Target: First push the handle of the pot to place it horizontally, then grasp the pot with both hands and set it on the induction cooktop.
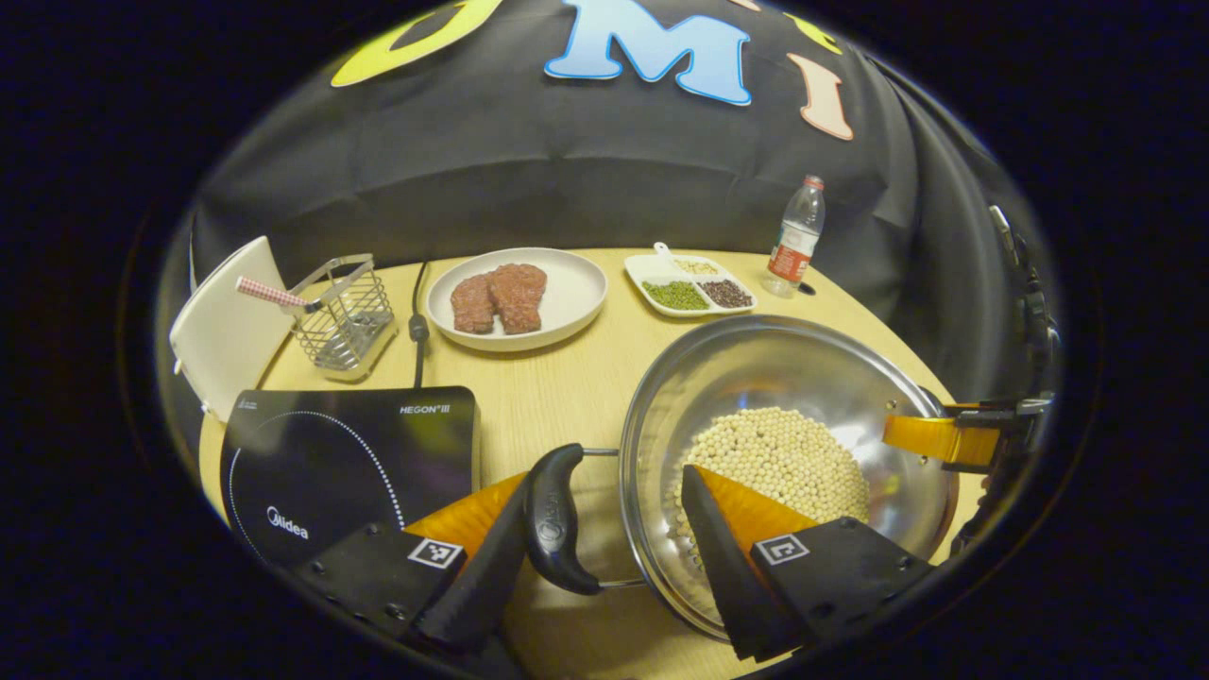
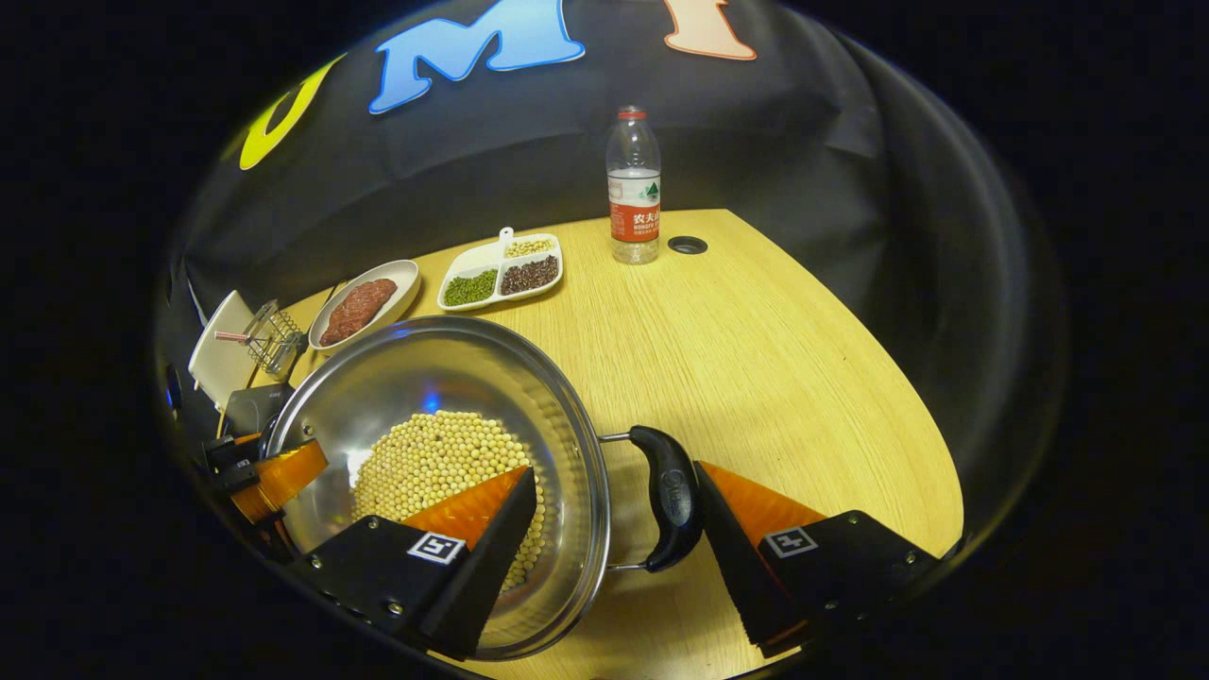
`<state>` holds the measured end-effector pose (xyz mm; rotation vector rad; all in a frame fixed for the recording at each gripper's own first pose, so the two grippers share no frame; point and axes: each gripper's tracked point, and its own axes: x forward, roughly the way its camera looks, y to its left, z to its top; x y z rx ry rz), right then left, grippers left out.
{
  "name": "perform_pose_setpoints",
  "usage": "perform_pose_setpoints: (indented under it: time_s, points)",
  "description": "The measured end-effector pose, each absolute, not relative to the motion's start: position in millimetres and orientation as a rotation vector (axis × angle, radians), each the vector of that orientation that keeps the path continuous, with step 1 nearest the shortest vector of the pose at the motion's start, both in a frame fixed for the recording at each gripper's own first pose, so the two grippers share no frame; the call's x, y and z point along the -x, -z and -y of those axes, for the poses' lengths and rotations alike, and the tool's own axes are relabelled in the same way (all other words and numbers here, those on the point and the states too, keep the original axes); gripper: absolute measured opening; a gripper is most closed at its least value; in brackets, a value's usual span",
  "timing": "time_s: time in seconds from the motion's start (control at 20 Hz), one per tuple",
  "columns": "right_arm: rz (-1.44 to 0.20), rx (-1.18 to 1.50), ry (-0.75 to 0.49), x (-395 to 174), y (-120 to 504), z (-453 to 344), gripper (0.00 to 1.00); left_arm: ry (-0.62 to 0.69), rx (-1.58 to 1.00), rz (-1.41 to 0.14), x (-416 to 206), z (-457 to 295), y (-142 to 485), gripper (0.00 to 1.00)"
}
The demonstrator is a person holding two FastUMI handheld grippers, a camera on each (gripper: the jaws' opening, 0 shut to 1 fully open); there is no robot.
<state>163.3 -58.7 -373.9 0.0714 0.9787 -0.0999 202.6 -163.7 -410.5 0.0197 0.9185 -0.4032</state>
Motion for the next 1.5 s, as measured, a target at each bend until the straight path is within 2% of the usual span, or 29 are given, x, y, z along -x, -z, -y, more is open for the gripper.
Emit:
perform_pose_setpoints:
  time_s: [0.05,0.1,0.15,0.2,0.25,0.4,0.55,0.65,0.75,0.85,0.95,1.15,1.3,1.35,1.5]
  points:
    - [-0.99,-0.077,0.1,-163.1,375.7,58.6,0.99,0.403,-0.029,-0.92,-203.5,163.5,411.3,0.94]
    - [-0.995,-0.07,0.114,-163.4,378.2,62.6,0.98,0.403,-0.031,-0.92,-204.8,164.2,412.5,0.99]
    - [-1.001,-0.066,0.127,-162.0,380.6,66.1,0.93,0.402,-0.034,-0.919,-206.2,164.0,413.0,0.93]
    - [-1.006,-0.067,0.137,-163.9,379.6,71.0,0.77,0.399,-0.038,-0.919,-206.5,162.6,412.9,0.92]
    - [-1.008,-0.084,0.134,-163.0,377.6,71.2,0.72,0.396,-0.041,-0.918,-207.6,161.4,413.6,0.9]
    - [-1.011,-0.083,0.134,-162.9,380.4,70.6,0.7,0.38,-0.051,-0.918,-209.4,156.2,415.4,0.87]
    - [-1.012,-0.085,0.121,-162.1,379.6,69.7,0.68,0.363,-0.06,-0.917,-210.8,153.3,416.5,0.76]
    - [-1.034,-0.112,0.094,-162.2,378.8,68.2,0.64,0.353,-0.049,-0.91,-212.6,153.8,415.9,0.74]
    - [-1.032,-0.11,0.081,-159.3,375.9,66.8,0.51,0.348,-0.045,-0.904,-213.7,154.5,414.7,0.67]
    - [-1.026,-0.096,0.076,-158.5,375.9,67.0,0.51,0.343,-0.054,-0.909,-211.8,153.1,416.1,0.7]
    - [-1.016,-0.1,0.07,-161.0,372.8,66.7,0.51,0.327,-0.042,-0.898,-211.2,153.4,411.7,0.66]
    - [-0.982,-0.1,0.045,-158.4,354.9,69.8,0.51,0.315,-0.058,-0.847,-208.8,150.1,388.3,0.73]
    - [-0.97,-0.097,0.023,-156.0,343.5,71.2,0.5,0.294,-0.046,-0.841,-195.5,151.3,369.0,0.65]
    - [-0.967,-0.094,0.014,-154.1,340.0,72.5,0.5,0.282,-0.042,-0.842,-191.9,151.6,364.7,0.69]
    - [-0.951,-0.09,-0.015,-147.1,328.7,76.7,0.51,0.255,-0.048,-0.822,-177.3,151.9,351.0,0.7]
